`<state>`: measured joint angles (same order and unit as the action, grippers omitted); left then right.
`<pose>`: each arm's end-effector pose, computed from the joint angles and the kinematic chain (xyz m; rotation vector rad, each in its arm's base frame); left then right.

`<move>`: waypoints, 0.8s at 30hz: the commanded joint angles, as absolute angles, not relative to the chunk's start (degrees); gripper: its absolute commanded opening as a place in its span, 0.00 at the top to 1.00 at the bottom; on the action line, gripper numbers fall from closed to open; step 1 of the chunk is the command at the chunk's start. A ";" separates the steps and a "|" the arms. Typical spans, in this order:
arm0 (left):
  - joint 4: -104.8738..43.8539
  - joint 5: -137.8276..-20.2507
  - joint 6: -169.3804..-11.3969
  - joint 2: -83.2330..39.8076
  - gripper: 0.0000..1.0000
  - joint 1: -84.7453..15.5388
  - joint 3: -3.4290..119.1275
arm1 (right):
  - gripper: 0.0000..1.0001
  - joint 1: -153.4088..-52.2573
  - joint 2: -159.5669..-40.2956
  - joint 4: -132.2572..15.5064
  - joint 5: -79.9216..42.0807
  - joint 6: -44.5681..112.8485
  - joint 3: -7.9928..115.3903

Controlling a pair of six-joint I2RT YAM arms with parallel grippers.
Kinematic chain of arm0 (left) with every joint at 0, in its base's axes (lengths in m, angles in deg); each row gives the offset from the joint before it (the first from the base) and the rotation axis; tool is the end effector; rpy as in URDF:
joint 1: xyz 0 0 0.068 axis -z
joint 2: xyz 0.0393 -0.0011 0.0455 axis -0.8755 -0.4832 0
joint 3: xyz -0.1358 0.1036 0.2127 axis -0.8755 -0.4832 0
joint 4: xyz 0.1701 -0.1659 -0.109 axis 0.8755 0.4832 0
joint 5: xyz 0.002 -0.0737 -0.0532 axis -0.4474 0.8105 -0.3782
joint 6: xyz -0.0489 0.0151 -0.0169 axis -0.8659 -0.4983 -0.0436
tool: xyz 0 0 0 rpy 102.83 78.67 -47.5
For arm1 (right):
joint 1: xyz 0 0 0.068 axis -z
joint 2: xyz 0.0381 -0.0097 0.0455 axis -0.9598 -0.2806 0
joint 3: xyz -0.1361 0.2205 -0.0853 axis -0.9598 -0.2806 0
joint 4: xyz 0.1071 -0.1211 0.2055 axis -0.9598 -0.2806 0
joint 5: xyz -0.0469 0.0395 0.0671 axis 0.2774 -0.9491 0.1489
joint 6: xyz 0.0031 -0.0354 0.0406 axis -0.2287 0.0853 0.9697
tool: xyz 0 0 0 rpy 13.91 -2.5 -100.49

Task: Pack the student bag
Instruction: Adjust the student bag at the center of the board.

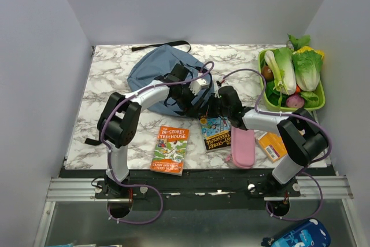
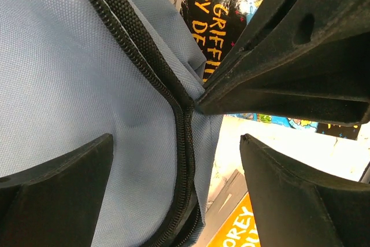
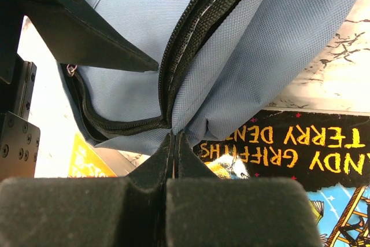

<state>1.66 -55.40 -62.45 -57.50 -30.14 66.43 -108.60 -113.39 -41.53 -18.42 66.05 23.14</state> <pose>0.3404 -0.2262 0.1965 1.2164 2.2912 -0.8200 0.2741 0.1965 0.1696 -0.0007 2.2786 0.8513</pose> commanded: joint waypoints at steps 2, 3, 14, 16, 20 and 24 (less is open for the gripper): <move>-3.61 -58.46 -62.81 -56.43 0.04 -29.20 65.31 | 0.99 -109.04 -113.33 -41.87 -18.48 66.88 21.40; -4.32 -59.17 -63.16 -56.52 0.06 -29.29 65.40 | 0.99 -109.04 -113.42 -41.70 -18.57 67.05 21.31; -5.73 -60.49 -63.87 -58.10 0.44 -30.78 66.72 | 0.99 -109.04 -111.84 -40.03 -19.19 67.58 17.09; -5.73 -59.88 -64.39 -58.19 0.57 -30.96 66.80 | 0.99 -109.04 -112.10 -39.76 -19.45 67.67 16.91; -4.16 -56.73 -66.41 -58.45 0.66 -32.45 68.81 | 0.99 -109.13 -112.10 -39.94 -19.37 67.32 16.74; -2.66 -52.59 -70.71 -58.98 0.70 -35.34 70.49 | 0.99 -109.04 -112.63 -40.11 -19.45 67.31 16.74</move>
<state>-0.83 -53.04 -67.30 -58.05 -30.51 66.98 -108.56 -112.85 -34.60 -17.96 67.86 19.01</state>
